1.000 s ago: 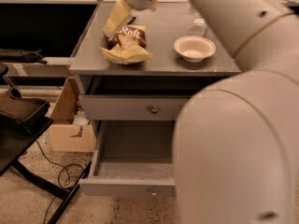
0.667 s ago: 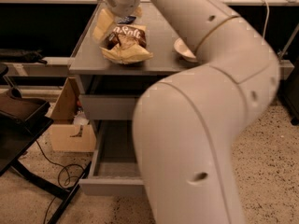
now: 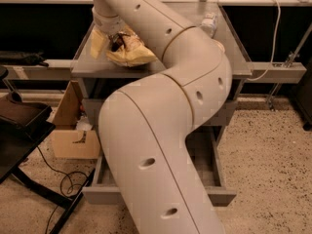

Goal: Place brown chip bag into middle drawer

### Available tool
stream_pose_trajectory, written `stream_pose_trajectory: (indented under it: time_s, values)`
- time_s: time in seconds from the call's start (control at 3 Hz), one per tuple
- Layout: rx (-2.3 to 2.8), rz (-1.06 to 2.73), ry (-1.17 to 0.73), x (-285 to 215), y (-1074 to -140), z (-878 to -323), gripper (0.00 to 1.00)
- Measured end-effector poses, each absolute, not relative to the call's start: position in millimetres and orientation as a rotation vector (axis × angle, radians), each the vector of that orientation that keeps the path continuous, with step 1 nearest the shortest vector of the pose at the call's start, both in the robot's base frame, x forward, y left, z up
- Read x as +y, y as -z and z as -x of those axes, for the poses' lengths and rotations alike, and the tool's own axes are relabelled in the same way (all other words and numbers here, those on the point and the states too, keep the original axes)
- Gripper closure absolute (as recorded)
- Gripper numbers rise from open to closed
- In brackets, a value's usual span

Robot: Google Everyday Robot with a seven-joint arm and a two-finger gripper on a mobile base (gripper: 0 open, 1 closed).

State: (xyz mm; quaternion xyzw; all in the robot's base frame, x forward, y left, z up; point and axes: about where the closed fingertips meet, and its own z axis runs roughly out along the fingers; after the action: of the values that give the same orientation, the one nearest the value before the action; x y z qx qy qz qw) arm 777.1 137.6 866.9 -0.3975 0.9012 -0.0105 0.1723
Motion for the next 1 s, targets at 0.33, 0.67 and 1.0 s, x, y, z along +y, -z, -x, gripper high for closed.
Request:
stream_pose_trajectory:
  time_s: [0.33,0.67,1.0]
  values:
    - [2.57,1.134,0.036,138.8,-857.5,-778.7,0.39]
    - [2.57,1.134,0.036,138.8,-857.5,-778.7,0.62]
    - [2.57,1.134,0.036,138.8,-857.5,-778.8,0.85]
